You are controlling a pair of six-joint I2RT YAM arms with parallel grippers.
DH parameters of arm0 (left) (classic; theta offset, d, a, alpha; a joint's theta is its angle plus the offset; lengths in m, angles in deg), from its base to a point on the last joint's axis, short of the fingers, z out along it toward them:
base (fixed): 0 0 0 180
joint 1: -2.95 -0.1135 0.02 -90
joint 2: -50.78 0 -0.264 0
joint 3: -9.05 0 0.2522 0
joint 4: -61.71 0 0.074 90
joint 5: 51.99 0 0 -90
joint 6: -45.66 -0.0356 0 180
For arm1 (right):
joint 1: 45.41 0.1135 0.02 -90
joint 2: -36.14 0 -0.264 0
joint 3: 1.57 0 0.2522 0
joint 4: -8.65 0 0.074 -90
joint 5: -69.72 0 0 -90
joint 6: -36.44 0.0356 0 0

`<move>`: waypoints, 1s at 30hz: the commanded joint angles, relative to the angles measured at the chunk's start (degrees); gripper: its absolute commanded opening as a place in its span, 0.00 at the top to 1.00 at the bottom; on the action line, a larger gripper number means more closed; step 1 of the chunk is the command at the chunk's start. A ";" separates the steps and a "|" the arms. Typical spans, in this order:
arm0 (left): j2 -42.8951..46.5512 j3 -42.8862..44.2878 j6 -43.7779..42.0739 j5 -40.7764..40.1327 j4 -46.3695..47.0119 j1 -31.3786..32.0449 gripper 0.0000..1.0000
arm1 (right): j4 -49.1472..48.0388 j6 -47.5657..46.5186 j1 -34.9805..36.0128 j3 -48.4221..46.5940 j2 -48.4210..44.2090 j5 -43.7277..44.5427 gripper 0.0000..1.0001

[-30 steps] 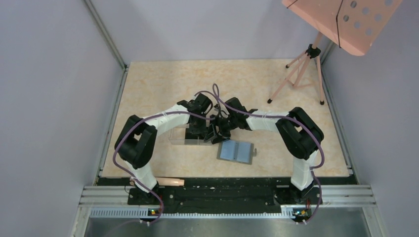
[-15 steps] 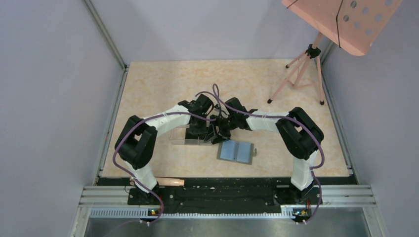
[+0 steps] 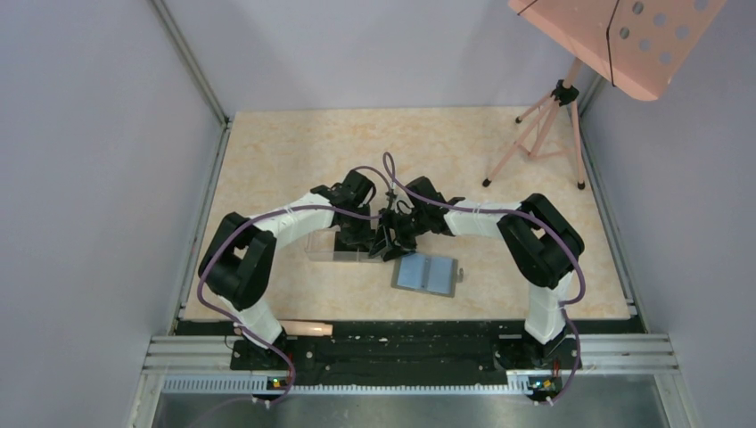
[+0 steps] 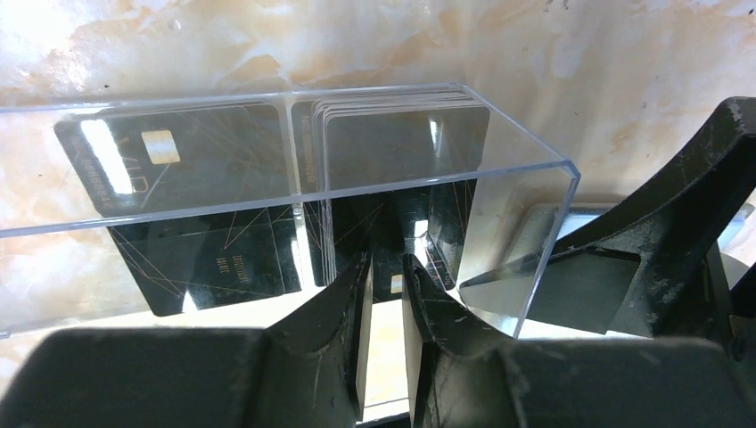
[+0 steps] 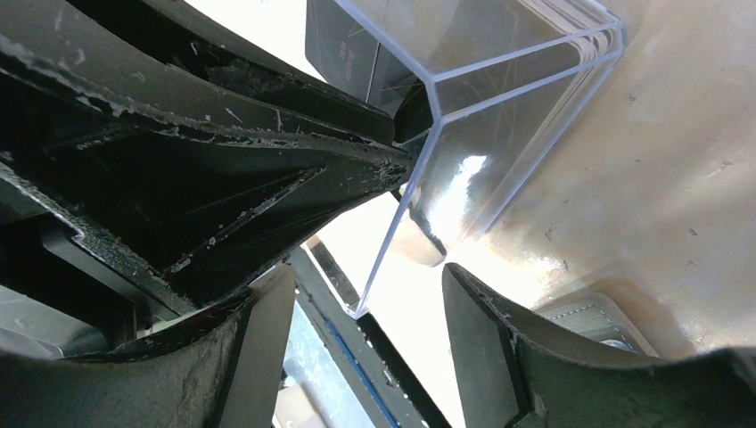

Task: Put the credit cards into the card holder
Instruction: Pick up the credit card from the storage box.

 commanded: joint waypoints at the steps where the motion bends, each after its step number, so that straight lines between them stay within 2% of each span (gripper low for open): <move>1: 1.36 -0.97 0.84 2.50 2.56 0.09 0.76 | -1.89 -0.53 0.89 -0.80 -1.08 -0.60 0.38; 3: 1.97 -1.04 1.00 2.33 2.68 0.08 0.76 | -1.73 -0.62 0.88 -0.82 -1.16 -0.61 0.38; 8: 3.19 -0.08 0.50 -2.42 -0.34 0.08 0.62 | -1.69 -0.69 0.89 -0.89 -1.14 -0.70 0.38; 13: 0.75 1.57 -1.67 -6.14 -4.02 0.06 0.62 | -1.66 -0.76 0.88 -0.92 -1.10 -0.71 0.38; 19: -0.89 0.68 -1.72 -1.16 -1.61 0.17 0.75 | -1.35 -0.94 0.89 -1.11 -0.84 -0.78 0.38; 24: 0.66 1.03 -1.66 -0.65 -1.22 0.49 1.00 | -1.12 -1.04 0.89 -1.21 -0.80 -0.78 0.38; 30: 0.52 3.68 -2.41 -2.89 -4.29 1.46 1.00 | -1.12 -1.10 0.88 -1.24 -0.54 -0.82 0.38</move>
